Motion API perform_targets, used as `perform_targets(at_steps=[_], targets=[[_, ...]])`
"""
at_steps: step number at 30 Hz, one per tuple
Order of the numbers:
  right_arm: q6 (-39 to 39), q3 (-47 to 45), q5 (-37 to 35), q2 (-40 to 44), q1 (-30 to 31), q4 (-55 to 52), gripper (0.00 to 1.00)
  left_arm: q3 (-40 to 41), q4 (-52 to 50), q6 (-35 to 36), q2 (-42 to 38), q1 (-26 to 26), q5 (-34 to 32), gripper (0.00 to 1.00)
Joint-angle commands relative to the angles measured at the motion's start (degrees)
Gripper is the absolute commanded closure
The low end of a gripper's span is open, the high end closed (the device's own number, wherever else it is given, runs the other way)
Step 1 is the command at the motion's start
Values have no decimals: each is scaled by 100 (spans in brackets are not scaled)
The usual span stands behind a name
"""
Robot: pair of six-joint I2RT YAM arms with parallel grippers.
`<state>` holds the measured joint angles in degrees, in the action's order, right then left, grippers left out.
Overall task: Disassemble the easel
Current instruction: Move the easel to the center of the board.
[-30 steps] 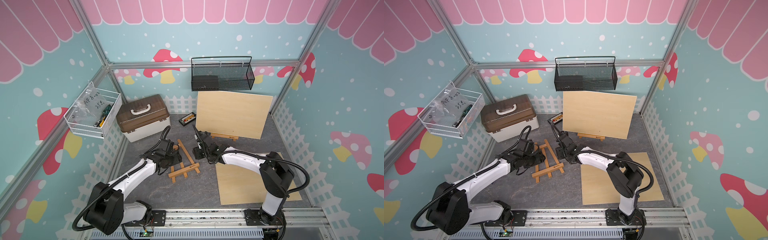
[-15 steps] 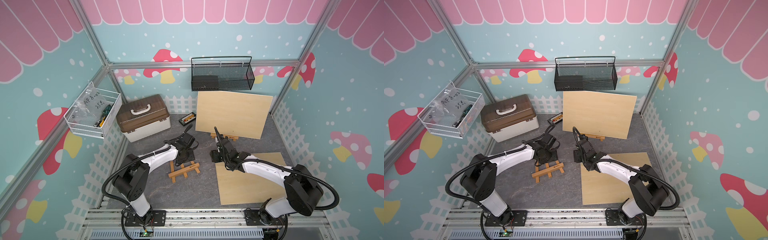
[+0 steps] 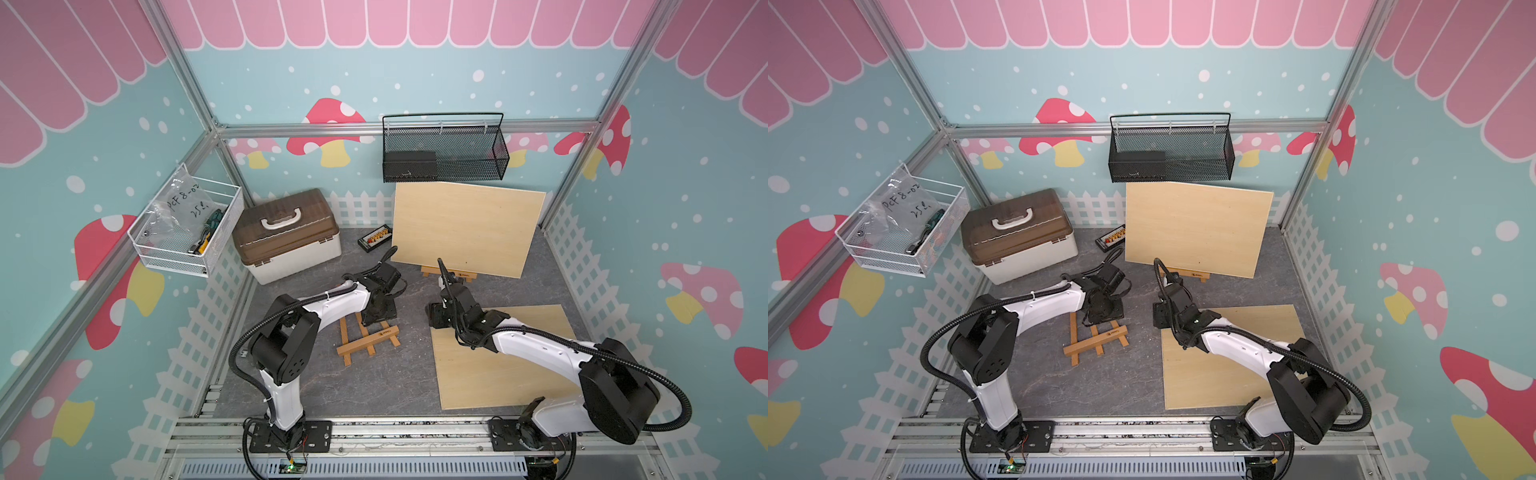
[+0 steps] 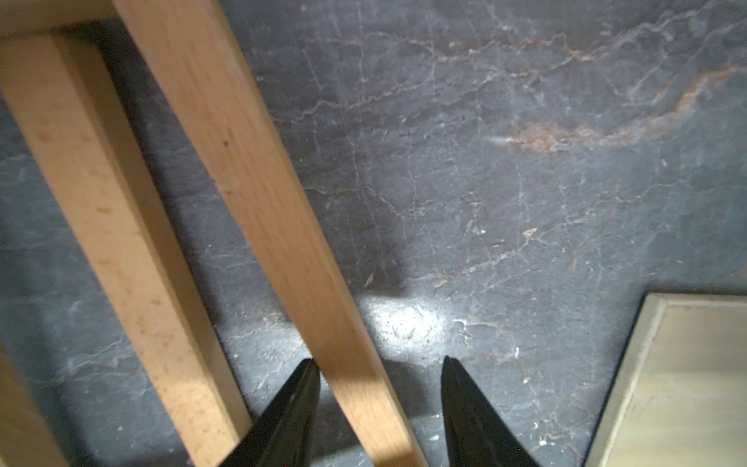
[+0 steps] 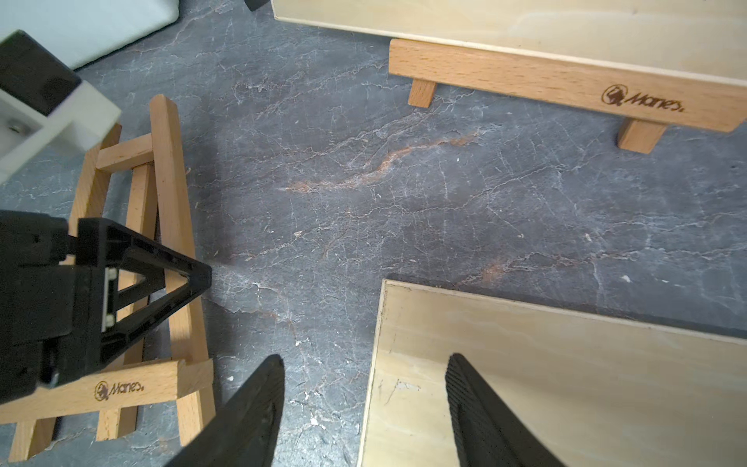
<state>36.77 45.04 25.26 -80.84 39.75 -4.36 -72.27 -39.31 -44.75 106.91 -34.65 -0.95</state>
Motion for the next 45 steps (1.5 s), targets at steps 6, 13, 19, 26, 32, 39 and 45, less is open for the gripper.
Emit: perform_targets(at_steps=[6,13,19,26,32,39,45], targets=[[102,-49,-188,89,-19,144,34,154,-142,27,60,-35,-216,63],[76,57,-144,-21,-26,161,34,654,-143,249,-316,191,-285,69],[76,153,-70,-179,-27,241,34,1337,-155,764,-878,833,-292,75],[40,386,70,-479,-28,321,34,1754,-230,1496,-1102,1773,-186,77],[4,587,128,-672,-28,322,34,1899,-196,1557,-1146,1945,-139,77],[-27,656,146,-734,-50,307,34,1912,-181,1592,-1200,1950,-64,71],[-138,638,89,-671,-284,304,33,1902,-255,1592,-1411,1941,-85,62]])
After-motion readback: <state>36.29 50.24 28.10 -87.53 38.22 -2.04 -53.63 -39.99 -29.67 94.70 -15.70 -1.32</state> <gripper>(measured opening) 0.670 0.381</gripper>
